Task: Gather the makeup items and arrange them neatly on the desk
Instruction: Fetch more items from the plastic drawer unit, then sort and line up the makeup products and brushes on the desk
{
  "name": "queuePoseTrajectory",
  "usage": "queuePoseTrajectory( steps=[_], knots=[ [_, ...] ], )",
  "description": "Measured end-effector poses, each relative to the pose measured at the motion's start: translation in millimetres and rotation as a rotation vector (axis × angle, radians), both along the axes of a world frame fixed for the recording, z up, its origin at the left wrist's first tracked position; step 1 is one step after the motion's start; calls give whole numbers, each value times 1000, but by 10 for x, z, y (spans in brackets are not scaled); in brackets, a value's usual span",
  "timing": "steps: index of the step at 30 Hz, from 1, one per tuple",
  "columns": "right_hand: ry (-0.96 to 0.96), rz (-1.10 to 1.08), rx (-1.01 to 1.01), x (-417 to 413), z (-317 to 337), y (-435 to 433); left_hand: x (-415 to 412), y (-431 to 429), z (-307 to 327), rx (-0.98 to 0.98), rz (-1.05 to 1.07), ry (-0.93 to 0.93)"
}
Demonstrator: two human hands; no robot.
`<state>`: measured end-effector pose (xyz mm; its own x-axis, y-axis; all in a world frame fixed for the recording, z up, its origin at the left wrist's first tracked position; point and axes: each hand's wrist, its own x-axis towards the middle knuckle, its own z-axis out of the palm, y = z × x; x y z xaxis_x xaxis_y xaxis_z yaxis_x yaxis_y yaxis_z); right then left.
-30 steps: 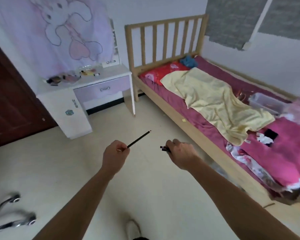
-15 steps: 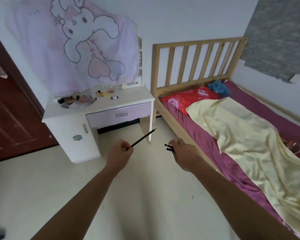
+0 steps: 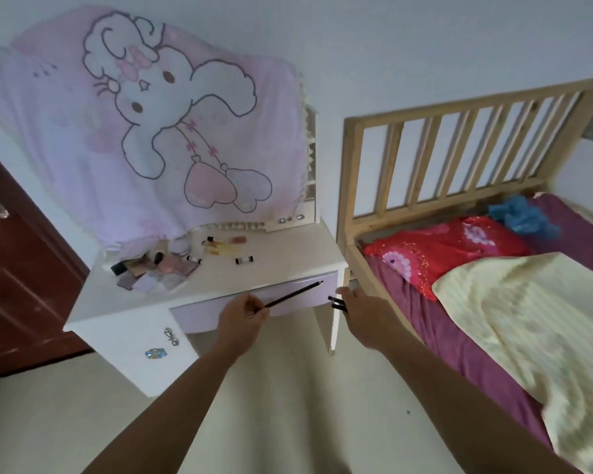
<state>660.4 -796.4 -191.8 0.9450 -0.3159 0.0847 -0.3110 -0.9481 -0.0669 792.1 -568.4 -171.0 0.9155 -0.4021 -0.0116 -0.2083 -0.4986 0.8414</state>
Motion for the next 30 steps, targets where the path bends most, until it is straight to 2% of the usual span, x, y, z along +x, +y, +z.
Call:
queuePoseTrajectory(
  steps=[4, 9, 18, 23, 30],
  knots=[
    [36, 79, 19, 995, 176, -347, 768, -291, 51, 29, 37, -3],
    [169, 214, 43, 2057, -16, -397, 1641, -419, -189, -1, 64, 79],
    [252, 172, 89, 3900, -636, -461, 3644, -437, -907, 93, -66, 180],
    [390, 88, 142, 4860, -869, -316, 4646, -259, -1292, 221, -214, 283],
    [496, 52, 259, 5649, -1180, -10, 5331, -115, -1687, 535, -412, 155]
  ],
)
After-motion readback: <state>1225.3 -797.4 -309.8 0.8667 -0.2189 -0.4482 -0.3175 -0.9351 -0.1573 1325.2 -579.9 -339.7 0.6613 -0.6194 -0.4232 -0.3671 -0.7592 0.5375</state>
